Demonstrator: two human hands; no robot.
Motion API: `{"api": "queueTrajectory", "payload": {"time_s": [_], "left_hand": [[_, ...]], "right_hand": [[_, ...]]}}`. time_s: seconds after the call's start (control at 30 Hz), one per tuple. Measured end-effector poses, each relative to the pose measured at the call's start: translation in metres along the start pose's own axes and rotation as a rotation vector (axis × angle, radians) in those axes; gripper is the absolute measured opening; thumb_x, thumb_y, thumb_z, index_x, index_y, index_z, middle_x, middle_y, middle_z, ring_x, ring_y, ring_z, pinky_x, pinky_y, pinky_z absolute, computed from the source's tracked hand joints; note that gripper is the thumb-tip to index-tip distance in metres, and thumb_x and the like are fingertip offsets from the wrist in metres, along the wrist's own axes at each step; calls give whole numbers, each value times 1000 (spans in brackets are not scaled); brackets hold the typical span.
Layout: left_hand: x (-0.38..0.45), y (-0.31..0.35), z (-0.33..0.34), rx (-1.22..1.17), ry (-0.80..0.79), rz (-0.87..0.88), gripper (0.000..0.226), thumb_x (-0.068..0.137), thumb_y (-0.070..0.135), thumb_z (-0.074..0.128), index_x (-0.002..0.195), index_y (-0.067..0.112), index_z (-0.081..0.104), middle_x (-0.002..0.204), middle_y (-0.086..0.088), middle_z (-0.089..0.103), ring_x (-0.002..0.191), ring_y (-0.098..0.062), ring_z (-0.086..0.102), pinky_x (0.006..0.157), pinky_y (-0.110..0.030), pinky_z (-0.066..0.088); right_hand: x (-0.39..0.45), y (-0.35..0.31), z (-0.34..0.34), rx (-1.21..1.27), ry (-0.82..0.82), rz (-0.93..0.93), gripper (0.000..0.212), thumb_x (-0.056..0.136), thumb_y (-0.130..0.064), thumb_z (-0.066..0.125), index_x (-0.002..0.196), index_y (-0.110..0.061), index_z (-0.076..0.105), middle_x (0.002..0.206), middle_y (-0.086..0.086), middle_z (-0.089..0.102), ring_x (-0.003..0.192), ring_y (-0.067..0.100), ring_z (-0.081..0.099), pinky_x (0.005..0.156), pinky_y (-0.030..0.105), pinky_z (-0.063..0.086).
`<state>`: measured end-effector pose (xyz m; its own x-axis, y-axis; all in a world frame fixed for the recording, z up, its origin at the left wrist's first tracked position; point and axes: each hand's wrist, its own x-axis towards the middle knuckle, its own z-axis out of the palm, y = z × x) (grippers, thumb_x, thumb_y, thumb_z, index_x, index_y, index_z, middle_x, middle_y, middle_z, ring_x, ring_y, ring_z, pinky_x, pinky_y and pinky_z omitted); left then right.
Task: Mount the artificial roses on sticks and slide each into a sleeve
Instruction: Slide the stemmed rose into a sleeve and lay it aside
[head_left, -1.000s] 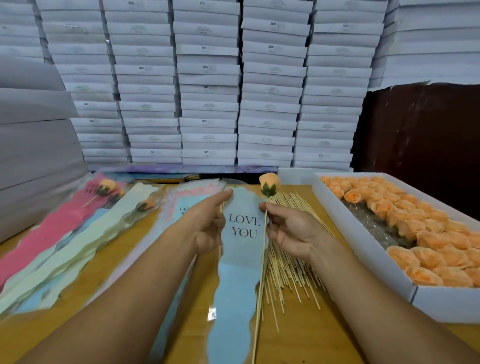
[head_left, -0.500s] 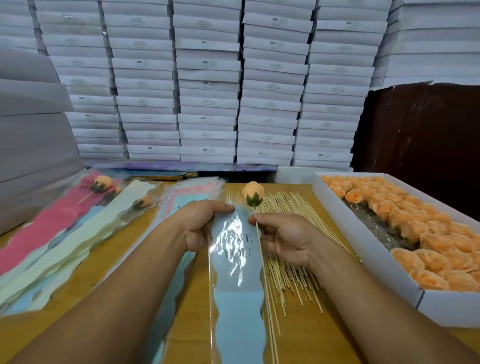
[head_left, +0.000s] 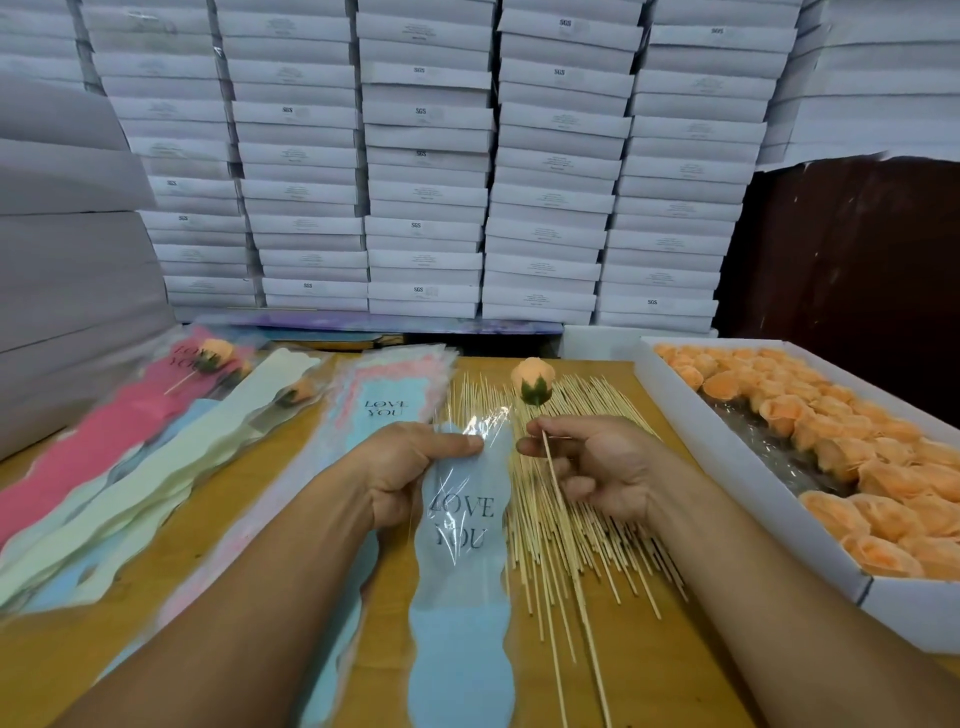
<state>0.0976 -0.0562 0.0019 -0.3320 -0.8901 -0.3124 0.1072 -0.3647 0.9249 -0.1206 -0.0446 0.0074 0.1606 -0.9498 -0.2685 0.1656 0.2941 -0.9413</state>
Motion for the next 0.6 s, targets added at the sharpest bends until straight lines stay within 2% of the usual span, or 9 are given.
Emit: {"api": "queueTrajectory", "payload": {"time_s": [0.1,0.23,0.33,0.47,0.6], "left_hand": [[1,-6,-2,25,-49,9,30,69,5,78,97,-5,71,98,-27,72,78,-34,72,76,-46,62],[2,-9,-2,35,-111,-10,16,71,2,78,85,-4,75,93,-26,72,74,-33,73,74,-45,62],[2,-10,-1,35,-129,-4,12,73,1,77,84,-3,76,91,-25,73,73,-32,73,72,-45,63],[-1,-10,-2,33,-156,-8,12,72,2,78,83,-2,77,91,-24,73,73,-32,74,67,-42,62],[0,-10,-3,41,-183,-12,20,71,3,79,90,-4,74,92,-24,73,75,-32,74,68,-42,62]], "right_hand": [[6,-2,-9,24,23,-5,10,101,-21,58,102,-12,62,73,8,71,42,4,41,30,15,26],[14,0,-17,-38,65,-19,16,103,-27,55,106,-15,66,56,-1,56,39,3,35,29,16,26],[24,-3,-19,-47,66,28,22,104,-21,51,106,-7,68,56,-3,51,39,3,34,30,16,26],[37,-30,-19,58,-29,73,24,102,-12,43,100,-3,65,60,-3,52,42,2,36,32,14,28],[55,-61,-18,89,92,56,20,106,-13,41,94,-11,57,60,1,59,37,2,41,29,13,30]]}}
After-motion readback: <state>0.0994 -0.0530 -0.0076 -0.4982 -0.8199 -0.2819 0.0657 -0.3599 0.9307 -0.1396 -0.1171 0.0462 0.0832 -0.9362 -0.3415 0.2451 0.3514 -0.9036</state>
